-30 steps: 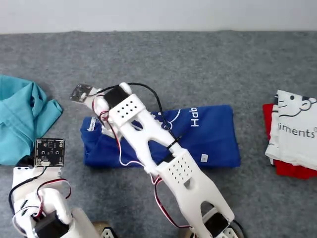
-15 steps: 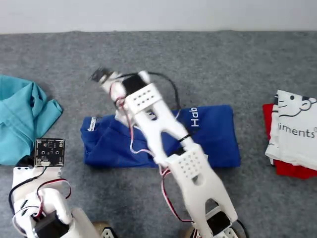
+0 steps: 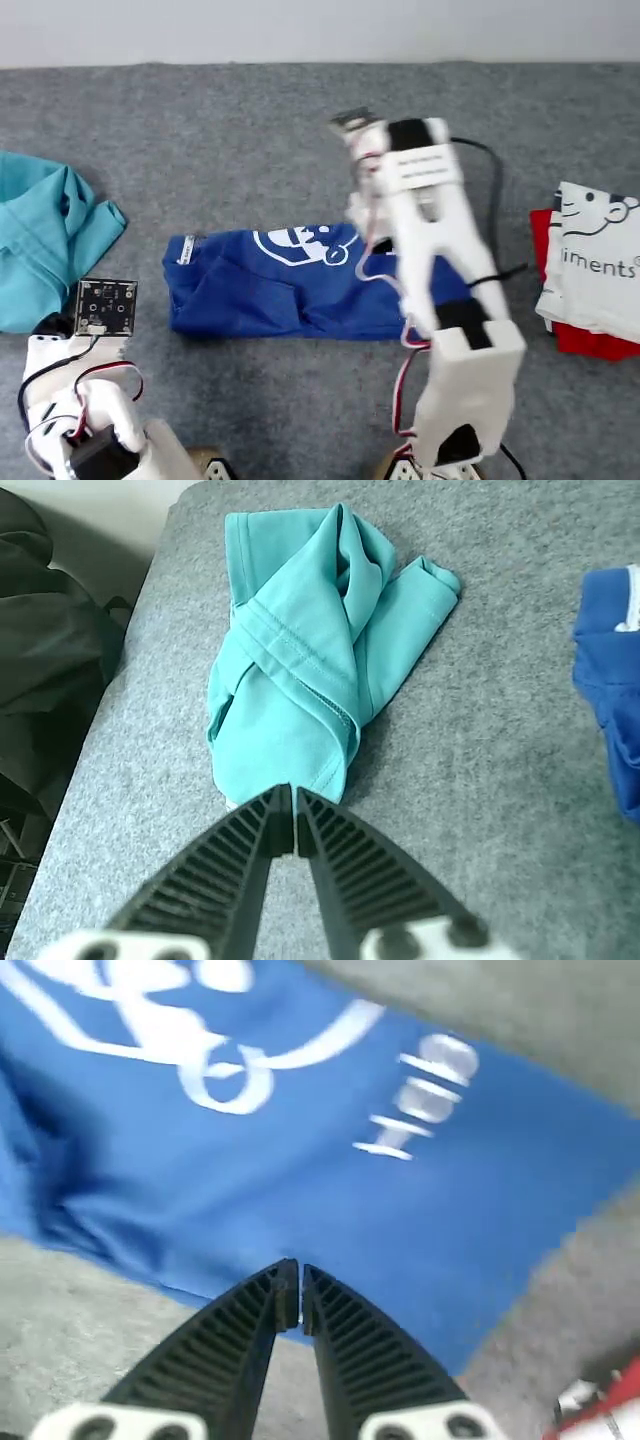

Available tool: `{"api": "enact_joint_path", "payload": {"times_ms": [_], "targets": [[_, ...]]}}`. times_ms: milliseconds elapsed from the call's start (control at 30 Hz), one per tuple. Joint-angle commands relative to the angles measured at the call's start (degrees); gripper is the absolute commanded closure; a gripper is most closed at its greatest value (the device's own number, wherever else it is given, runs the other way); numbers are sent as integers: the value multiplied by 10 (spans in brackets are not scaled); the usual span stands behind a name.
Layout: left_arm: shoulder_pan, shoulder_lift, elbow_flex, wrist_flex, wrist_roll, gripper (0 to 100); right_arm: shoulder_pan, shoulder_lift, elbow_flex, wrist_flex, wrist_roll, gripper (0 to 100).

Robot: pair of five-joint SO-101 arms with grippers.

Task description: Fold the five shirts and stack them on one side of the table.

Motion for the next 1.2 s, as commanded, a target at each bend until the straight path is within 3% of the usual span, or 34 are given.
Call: {"api": "enact_joint_path", "payload": {"times_ms": [0,133,800,867,1033,1167], "targets": [[-1,-3,-1,3,-5,986,72,-27,-1,13,-8,889],[2,-3,4,18,-4,986,121,-1,0,17,-8,747],[1,-3,5,27,-4,986,141,183,37,-112,-63,746],[1,-3,5,27,-4,986,137,198,36,-107,-61,772],[1,-3,5,27,-4,986,131,184,34,-91,-38,987],[1,-3,5,27,-4,986,129,138,34,-76,-7,987]]}}
